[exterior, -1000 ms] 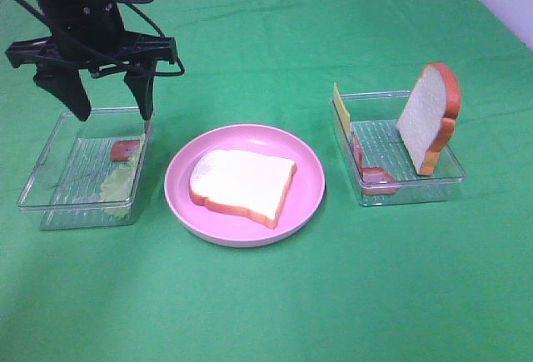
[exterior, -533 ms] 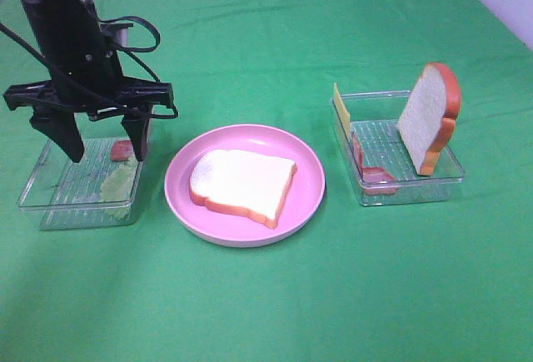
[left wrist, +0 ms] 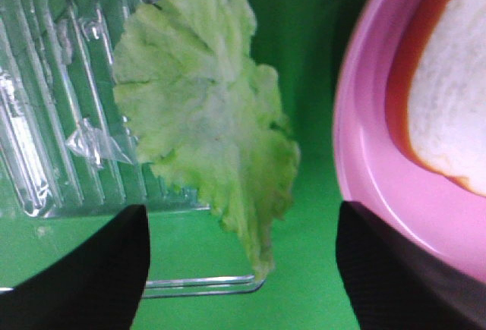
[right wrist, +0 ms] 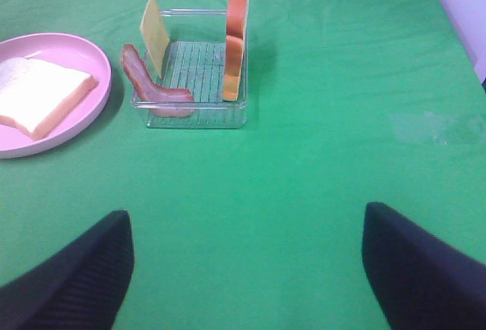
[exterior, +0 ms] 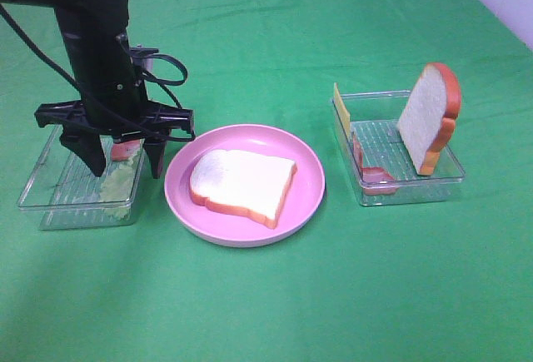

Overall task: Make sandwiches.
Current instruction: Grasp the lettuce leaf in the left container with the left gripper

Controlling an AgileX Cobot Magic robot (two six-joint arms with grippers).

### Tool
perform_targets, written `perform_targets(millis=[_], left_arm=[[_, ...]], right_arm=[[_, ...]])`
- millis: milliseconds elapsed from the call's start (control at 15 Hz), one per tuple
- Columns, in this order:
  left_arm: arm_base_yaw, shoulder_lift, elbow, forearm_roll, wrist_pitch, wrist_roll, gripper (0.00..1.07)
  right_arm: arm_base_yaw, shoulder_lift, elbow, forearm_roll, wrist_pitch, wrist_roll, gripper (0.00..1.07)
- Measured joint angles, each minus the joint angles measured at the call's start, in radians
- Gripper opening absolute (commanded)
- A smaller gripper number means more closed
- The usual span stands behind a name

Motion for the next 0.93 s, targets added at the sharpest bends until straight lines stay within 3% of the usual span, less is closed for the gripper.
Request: perform_targets(millis=[200,533,600,933], left_arm=[[0.0,0.0,0.0,0.019,-0.017,-0.008,0.47],[0.0,0.0,0.0,0.022,-0.055,-0.008,0.04],[0.0,0.0,0.0,0.022,-0.055,-0.008,0.0],[0.0,0.0,0.0,0.022,-0.055,-0.008,0.0]], right_arm=[[0.0,0.0,0.0,0.0,0.0,0.0,0.78],[0.0,0.0,0.0,0.0,0.0,0.0,0.78],[0.0,0.0,0.0,0.0,0.0,0.0,0.78],[0.0,0.0,0.0,0.0,0.0,0.0,0.78]])
